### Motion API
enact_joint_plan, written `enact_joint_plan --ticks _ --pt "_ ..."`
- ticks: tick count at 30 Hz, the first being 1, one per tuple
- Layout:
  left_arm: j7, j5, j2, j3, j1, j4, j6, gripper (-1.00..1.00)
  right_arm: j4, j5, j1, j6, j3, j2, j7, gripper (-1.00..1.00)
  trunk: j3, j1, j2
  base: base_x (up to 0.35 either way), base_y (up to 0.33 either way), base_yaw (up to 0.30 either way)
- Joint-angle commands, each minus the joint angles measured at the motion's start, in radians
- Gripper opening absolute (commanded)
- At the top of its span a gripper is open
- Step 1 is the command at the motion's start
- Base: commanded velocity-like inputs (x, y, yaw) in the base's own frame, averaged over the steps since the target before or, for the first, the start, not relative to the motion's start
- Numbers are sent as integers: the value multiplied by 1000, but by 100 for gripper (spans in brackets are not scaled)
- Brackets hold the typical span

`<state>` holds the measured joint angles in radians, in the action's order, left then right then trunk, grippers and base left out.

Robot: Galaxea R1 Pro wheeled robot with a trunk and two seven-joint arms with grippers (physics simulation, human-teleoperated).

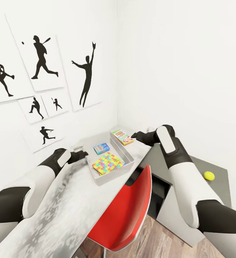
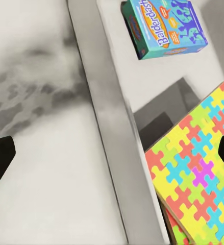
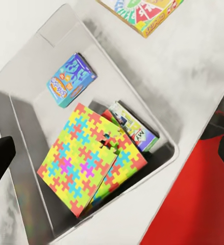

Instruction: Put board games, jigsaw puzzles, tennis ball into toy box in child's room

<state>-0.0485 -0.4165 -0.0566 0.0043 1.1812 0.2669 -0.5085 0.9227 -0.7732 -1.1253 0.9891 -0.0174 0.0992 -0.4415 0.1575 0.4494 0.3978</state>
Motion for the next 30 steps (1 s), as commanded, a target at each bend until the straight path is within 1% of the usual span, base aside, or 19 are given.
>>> enact_joint_plan --ticks 1,2,5,9,14,17,22,27,30 --pt "-5 -9 0 0 -1 2 -5 100 1 -8 -1 1 -8 2 -11 100 2 1 2 0 0 0" --pt "-5 -9 0 0 -2 2 -5 100 1 -8 -1 1 -21 4 -10 100 2 1 2 0 0 0" --pt "-5 -8 0 0 -6 3 -4 100 1 -8 -1 -1 -41 7 -10 100 2 1 2 0 0 0" --pt "-5 -8 0 0 -10 3 -4 100 1 -7 -1 -1 -51 8 -10 100 2 1 2 0 0 0" --pt "-4 -8 2 -2 -13 3 -5 100 1 -7 -1 -2 -53 8 -11 100 2 1 2 0 0 0" --pt "-5 -8 3 -18 -22 3 -5 100 1 -9 -1 -3 -55 9 -11 100 2 1 2 0 0 17" --pt "-5 -9 5 -50 -32 3 -4 100 0 -9 -1 -4 -57 12 -11 100 2 1 2 0 0 190" --pt "-6 -8 6 -60 -40 3 -4 100 -1 -8 -1 -3 -56 15 -11 100 2 1 2 12 0 261" --pt "-6 -8 8 -63 -42 3 -4 100 -2 -8 -1 -3 -56 16 -11 100 2 1 2 65 0 124"
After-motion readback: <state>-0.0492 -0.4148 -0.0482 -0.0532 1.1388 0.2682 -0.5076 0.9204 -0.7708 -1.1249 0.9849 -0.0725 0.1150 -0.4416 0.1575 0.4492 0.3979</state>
